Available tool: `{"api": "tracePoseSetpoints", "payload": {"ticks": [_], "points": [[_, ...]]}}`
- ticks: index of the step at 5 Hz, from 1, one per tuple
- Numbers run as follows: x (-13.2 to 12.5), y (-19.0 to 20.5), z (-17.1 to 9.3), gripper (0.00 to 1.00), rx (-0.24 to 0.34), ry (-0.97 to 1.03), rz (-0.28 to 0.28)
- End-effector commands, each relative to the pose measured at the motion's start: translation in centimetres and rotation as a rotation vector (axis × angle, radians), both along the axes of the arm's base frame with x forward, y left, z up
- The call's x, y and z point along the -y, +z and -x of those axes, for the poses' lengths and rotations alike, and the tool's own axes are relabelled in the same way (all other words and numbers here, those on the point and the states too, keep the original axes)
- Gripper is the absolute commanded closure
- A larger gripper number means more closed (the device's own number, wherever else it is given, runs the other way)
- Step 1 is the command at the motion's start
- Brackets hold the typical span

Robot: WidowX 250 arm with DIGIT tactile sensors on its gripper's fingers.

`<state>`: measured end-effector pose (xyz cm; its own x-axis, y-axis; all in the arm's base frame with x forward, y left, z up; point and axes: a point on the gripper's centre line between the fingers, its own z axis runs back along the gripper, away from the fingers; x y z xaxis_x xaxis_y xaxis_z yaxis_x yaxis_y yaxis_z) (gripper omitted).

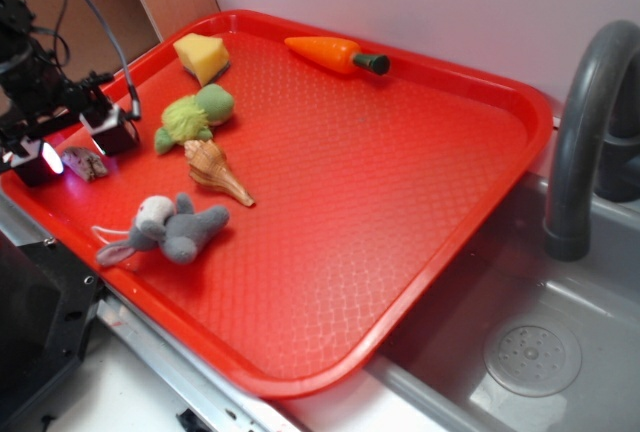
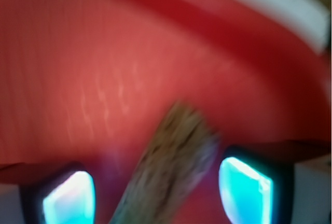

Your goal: Grab the wood chip.

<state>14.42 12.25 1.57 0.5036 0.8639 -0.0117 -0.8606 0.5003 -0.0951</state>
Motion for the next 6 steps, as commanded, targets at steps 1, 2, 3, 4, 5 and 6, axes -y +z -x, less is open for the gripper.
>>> {"api": "tracePoseSetpoints", "payload": {"ticks": [1,2,3,4,5,6], "points": [[1.3,-1.9,0.6,1.0,-0.028,-0.094,-0.016],[1.5,0.7,0.1,1.0,-0.045,-0.244,-0.156],[3.2,2.4,-1.1,1.0,-0.082,-0.496,-0.336],[5.0,4.6,-2.0,1.0,-0.093,-0.747,-0.365],[7.1,8.6,-3.3,1.0,-0.085,-0.896,-0.34],[10.3,12.6,-4.3,1.0,-0.057,-1.035,-0.25]]}}
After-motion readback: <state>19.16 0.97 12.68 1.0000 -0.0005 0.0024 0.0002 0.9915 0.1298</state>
